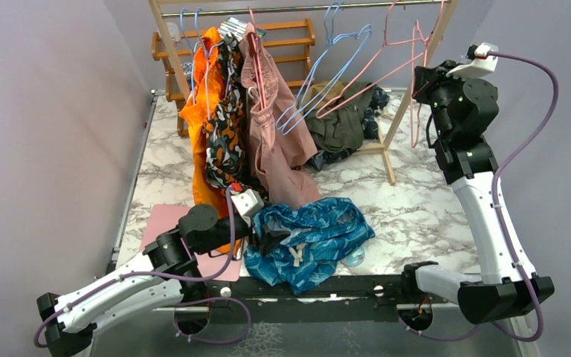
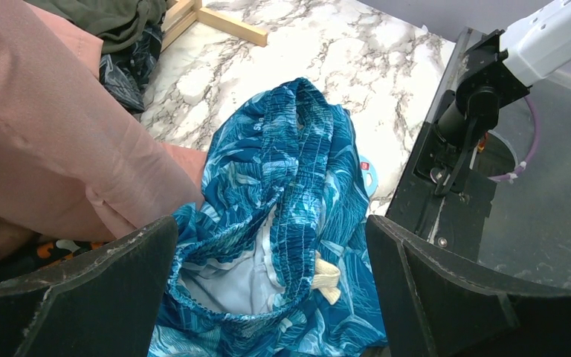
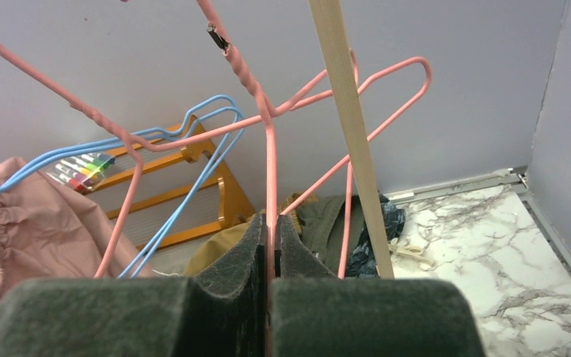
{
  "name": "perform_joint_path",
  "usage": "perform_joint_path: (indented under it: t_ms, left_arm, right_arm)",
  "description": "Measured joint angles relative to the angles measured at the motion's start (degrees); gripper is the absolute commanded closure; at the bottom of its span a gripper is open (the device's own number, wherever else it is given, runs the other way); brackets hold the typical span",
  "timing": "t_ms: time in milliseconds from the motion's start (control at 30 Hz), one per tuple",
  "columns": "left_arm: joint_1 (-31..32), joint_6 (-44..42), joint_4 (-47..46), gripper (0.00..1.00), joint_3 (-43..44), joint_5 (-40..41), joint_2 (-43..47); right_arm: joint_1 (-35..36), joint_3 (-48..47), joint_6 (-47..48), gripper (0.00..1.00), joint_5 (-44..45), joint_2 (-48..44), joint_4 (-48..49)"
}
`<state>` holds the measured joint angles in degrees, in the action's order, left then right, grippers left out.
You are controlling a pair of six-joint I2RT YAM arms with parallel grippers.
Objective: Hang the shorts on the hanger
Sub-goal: Pick up the hanger from the clothesline.
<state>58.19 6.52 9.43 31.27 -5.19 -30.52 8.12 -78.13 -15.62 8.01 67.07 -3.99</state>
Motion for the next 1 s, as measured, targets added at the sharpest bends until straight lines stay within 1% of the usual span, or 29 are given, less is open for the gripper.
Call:
perform_joint_path:
  t_ms: [200, 433, 833, 1000]
  left_arm:
    - [0.00, 0.00, 0.00, 0.01, 0.00, -0.26, 0.11]
    - [0.00, 0.00, 0.04, 0.01, 0.00, -0.33, 0.55]
    - [0.00, -0.04, 0.04, 0.01, 0.00, -0.31, 0.83]
    - [0.00, -0.07, 0.04, 0.01, 0.00, -0.31, 0.68]
  right_arm:
    - [0.00, 0.00, -2.14, 0.99, -0.90, -1.40, -1.75]
    - [0.00, -0.02, -3.63, 0.99, -2.14, -0.61, -2.14]
    - [0.00, -3.43, -6.91, 0.99, -12.28, 4.28, -1.27]
    - [0.00, -4.20, -7.04, 0.99, -10.16, 4.28, -2.60]
